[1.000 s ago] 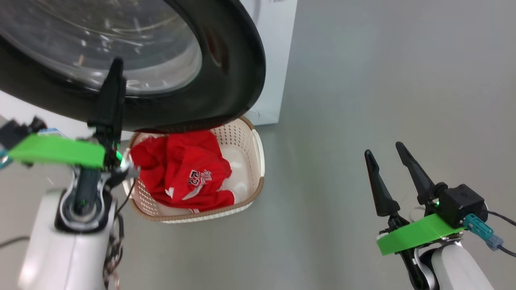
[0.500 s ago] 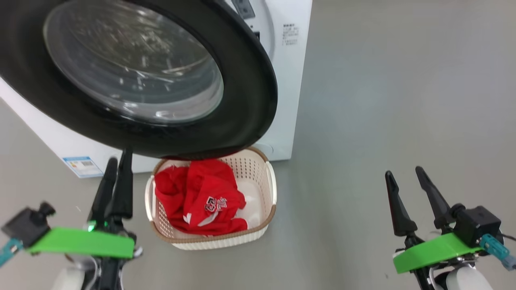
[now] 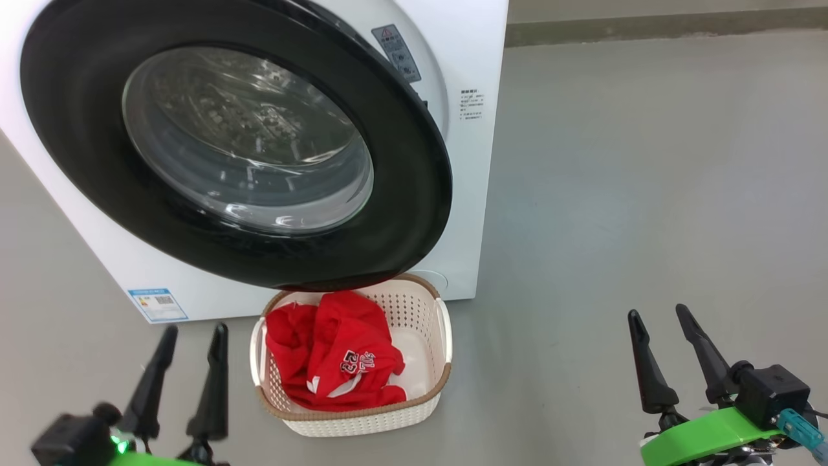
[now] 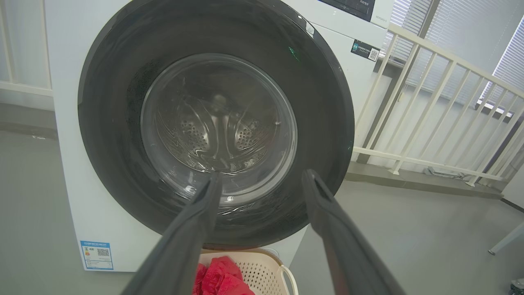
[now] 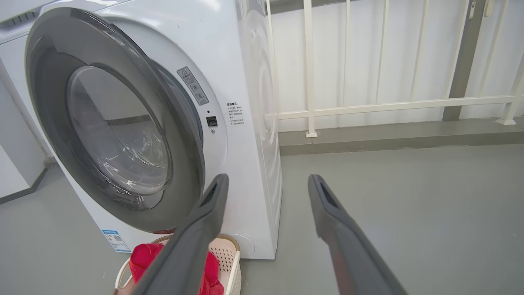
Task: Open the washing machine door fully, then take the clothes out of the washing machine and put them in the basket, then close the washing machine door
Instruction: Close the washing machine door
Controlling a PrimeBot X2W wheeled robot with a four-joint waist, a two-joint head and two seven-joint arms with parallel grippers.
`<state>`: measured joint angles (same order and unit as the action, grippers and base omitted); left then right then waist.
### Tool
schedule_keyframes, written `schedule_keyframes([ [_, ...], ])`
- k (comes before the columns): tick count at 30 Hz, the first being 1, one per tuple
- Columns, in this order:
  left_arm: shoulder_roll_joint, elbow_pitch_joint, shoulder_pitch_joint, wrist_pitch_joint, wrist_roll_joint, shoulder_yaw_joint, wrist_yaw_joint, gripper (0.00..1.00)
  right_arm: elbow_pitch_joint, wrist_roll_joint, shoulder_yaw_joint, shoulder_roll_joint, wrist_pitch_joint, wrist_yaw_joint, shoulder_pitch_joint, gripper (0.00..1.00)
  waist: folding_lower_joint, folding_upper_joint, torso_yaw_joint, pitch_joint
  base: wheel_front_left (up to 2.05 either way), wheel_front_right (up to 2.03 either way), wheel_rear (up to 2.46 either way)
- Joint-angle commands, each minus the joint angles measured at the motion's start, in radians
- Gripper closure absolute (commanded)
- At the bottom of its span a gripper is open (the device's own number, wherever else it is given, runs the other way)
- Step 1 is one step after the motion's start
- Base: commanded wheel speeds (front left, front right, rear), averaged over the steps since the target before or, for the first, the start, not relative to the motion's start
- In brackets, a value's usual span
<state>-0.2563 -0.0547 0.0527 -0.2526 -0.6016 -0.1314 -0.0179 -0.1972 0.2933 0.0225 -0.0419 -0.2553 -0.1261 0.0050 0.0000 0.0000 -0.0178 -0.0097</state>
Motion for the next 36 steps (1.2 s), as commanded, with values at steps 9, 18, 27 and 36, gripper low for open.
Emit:
schedule_keyframes([
  [9,0.035,0.043,-0.063,-0.009,0.154,0.062,0.035,0.0,0.055,-0.015,0.0,-0.008,-0.006,-0.005,0.018,0.0,0.0,0.0,0.008,-0.023,0.0,0.0,0.0],
  [18,0.065,0.019,-0.079,-0.009,0.229,0.096,0.017,0.0,0.072,-0.03,-0.002,-0.008,-0.006,-0.005,0.03,0.0,0.0,0.0,0.004,-0.026,0.0,0.0,0.0],
  [27,0.087,-0.007,-0.074,-0.009,0.267,0.119,-0.015,0.0,0.071,-0.027,-0.002,-0.008,-0.006,-0.005,0.031,0.0,0.0,0.0,0.003,-0.023,0.0,0.0,0.0],
  [36,0.112,-0.018,-0.068,-0.009,0.292,0.118,-0.038,0.0,0.061,-0.029,0.007,-0.008,-0.006,-0.005,0.03,0.0,0.0,0.0,0.022,-0.016,0.0,0.0,0.0],
])
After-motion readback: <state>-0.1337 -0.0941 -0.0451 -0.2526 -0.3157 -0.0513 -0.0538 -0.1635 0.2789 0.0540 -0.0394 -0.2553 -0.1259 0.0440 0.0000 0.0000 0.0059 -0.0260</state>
